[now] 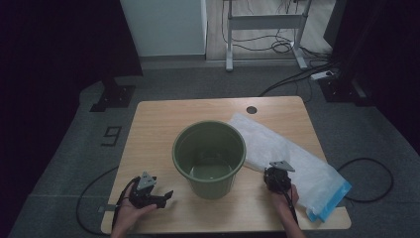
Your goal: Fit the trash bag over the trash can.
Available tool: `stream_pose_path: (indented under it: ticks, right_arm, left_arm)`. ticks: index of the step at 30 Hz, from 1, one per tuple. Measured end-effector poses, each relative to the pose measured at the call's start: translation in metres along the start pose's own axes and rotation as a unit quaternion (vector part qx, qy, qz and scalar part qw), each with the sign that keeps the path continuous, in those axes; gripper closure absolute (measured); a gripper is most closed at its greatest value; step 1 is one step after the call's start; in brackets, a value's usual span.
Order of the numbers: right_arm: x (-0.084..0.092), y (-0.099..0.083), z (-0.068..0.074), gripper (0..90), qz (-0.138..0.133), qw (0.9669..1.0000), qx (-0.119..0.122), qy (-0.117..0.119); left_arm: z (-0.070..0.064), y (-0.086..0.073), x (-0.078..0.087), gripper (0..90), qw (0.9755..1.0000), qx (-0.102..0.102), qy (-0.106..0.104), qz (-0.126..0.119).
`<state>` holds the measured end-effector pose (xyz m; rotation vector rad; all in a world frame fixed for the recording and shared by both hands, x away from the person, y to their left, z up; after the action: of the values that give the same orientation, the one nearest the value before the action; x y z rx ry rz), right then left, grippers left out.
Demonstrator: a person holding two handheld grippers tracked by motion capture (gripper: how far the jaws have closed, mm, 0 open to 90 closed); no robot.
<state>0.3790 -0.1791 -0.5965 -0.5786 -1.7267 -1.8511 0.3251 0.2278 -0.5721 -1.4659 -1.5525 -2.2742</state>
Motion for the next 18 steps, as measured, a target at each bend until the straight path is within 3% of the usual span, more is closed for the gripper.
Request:
stream_pose_path:
  ticks: [3, 6, 9, 10, 14, 18]
  right_arm:
    - [0.008, -0.006, -0.003, 75.8, 0.002, 1.0000, 0.002, 0.005]
    - [0.012, -0.006, 0.002, 56.0, 0.007, 0.9995, 0.009, 0.031]
    - [0.014, 0.000, 0.008, 48.0, 0.001, 0.9986, 0.022, 0.049]
    - [0.012, 0.008, 0.016, 39.3, 0.000, 0.9972, 0.041, 0.063]
    - [0.004, 0.020, 0.032, 31.9, 0.001, 0.9939, 0.075, 0.081]
    - [-0.012, 0.030, 0.046, 28.9, 0.008, 0.9923, 0.087, 0.088]
  left_arm:
    - [-0.001, 0.000, -0.001, 12.4, 1.0000, -0.002, 0.000, 0.003]
    - [-0.002, 0.000, -0.002, 12.4, 1.0000, -0.004, 0.000, 0.005]
    - [-0.003, -0.001, -0.003, 12.4, 1.0000, -0.005, 0.000, 0.008]
    - [-0.003, -0.001, -0.004, 12.4, 0.9999, -0.005, 0.000, 0.009]
    - [-0.002, -0.003, -0.005, 12.5, 0.9999, -0.005, 0.000, 0.012]
    - [-0.002, -0.003, -0.005, 12.6, 0.9999, -0.005, -0.001, 0.012]
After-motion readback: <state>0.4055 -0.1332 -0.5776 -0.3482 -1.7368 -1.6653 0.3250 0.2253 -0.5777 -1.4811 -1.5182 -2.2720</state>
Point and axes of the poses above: each handheld gripper's, and its own axes: x roughly backward along the jaws, y roughly out of its top, z roughly to its left, the point moved 7 cm from there along -x, roughly forward along the jaws, and after that the axes turned 5 degrees about -x, right-handed, at the moved point
